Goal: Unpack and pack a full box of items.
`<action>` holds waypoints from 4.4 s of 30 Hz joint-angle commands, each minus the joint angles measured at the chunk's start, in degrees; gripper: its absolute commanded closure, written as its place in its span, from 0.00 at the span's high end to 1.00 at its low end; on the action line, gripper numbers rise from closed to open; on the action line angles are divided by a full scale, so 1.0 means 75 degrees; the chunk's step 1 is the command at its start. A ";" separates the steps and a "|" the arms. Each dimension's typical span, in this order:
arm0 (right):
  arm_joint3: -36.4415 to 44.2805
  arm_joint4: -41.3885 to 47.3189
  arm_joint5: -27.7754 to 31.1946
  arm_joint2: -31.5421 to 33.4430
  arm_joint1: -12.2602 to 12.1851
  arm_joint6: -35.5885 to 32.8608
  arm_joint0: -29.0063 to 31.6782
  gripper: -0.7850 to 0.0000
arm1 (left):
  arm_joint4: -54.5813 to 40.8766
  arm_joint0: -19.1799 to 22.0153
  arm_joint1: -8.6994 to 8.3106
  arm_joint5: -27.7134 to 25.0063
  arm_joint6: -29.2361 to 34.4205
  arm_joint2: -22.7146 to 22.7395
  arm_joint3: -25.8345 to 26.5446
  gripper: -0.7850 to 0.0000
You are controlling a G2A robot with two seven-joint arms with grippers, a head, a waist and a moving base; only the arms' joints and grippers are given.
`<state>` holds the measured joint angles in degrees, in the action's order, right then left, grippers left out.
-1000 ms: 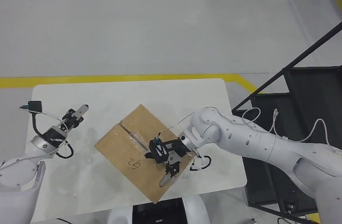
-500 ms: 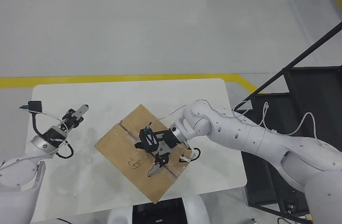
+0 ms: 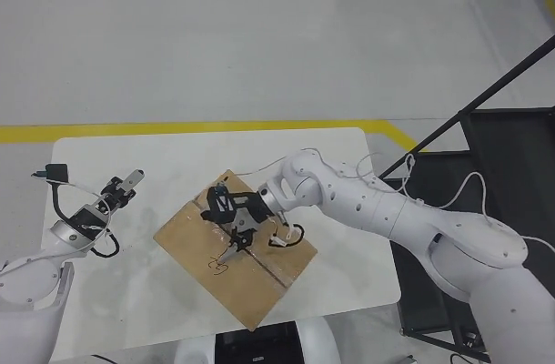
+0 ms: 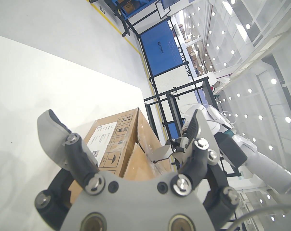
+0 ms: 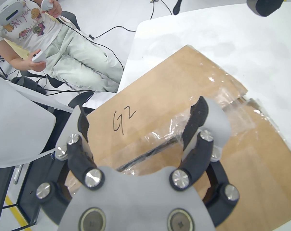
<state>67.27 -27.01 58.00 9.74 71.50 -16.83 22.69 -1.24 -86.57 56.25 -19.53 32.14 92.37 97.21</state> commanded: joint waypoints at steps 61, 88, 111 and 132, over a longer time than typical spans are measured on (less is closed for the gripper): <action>0.0958 0.0977 0.0000 0.0000 -0.0827 -0.1295 0.0428 1.00 | 0.0000 0.0000 0.0000 0.0000 0.0000 0.0000 0.0000 1.00; -0.1225 -0.0984 0.0000 0.0000 0.0863 0.1483 -0.0168 1.00 | 0.0000 0.0000 0.0000 0.0000 0.0000 0.0000 0.0000 1.00; 0.0362 -0.2741 0.0000 0.0000 0.0301 0.2294 0.0245 1.00 | 0.0000 0.0000 0.0000 0.0000 0.0000 0.0000 0.0000 1.00; 0.0003 -0.0851 0.0000 0.0000 0.0129 0.0534 0.0036 1.00 | 0.0000 0.0000 0.0000 0.0000 0.0000 0.0000 0.0000 1.00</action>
<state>67.77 -33.63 58.00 9.74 72.07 -12.41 22.91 -1.24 -86.57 56.25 -19.53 32.14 92.37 97.21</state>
